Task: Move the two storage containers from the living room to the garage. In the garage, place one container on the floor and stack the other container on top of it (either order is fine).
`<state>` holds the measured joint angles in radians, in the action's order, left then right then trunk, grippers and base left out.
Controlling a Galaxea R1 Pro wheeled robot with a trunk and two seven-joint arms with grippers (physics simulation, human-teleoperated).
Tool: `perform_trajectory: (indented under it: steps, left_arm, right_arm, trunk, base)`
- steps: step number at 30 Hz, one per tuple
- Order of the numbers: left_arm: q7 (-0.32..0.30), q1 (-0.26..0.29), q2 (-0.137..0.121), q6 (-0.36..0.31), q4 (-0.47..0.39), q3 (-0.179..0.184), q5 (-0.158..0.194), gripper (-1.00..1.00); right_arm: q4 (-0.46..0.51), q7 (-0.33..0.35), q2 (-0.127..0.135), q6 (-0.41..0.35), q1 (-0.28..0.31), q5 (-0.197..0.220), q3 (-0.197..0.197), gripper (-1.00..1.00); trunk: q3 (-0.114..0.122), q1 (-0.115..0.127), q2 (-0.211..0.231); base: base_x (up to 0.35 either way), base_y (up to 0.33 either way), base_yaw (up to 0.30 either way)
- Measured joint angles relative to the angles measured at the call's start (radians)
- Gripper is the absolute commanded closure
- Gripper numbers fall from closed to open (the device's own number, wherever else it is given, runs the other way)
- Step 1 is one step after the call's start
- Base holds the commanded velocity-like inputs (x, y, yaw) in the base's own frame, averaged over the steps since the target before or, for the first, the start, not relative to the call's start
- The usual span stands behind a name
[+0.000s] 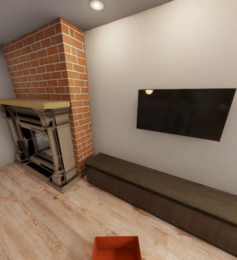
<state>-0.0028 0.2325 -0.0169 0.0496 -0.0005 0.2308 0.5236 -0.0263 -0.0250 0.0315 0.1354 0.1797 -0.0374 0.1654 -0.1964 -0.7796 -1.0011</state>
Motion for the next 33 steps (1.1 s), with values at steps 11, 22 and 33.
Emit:
perform_trajectory:
  steps: [11,22,33]
  left_arm:
    - [0.000,0.000,0.000,0.000,0.000,0.000,0.000,-1.00]
    - [0.000,0.000,0.000,0.000,0.000,0.000,0.000,-1.00]
    - [0.000,0.000,0.000,0.000,0.000,0.000,0.000,-1.00]
  right_arm:
    - [0.000,0.000,0.003,-0.001,0.000,-0.002,0.002,-1.00]
    - [0.000,0.000,0.003,0.000,0.000,-0.002,0.003,-1.00]
    - [0.000,0.000,-0.005,0.000,0.000,0.001,-0.002,-1.00]
  trunk:
    - [0.000,0.000,0.000]
    - [0.000,0.000,0.000]
    - [0.000,0.000,0.000]
  base:
    - [0.000,0.042,0.000]
    - [0.000,0.034,0.000]
    - [0.000,0.001,0.000]
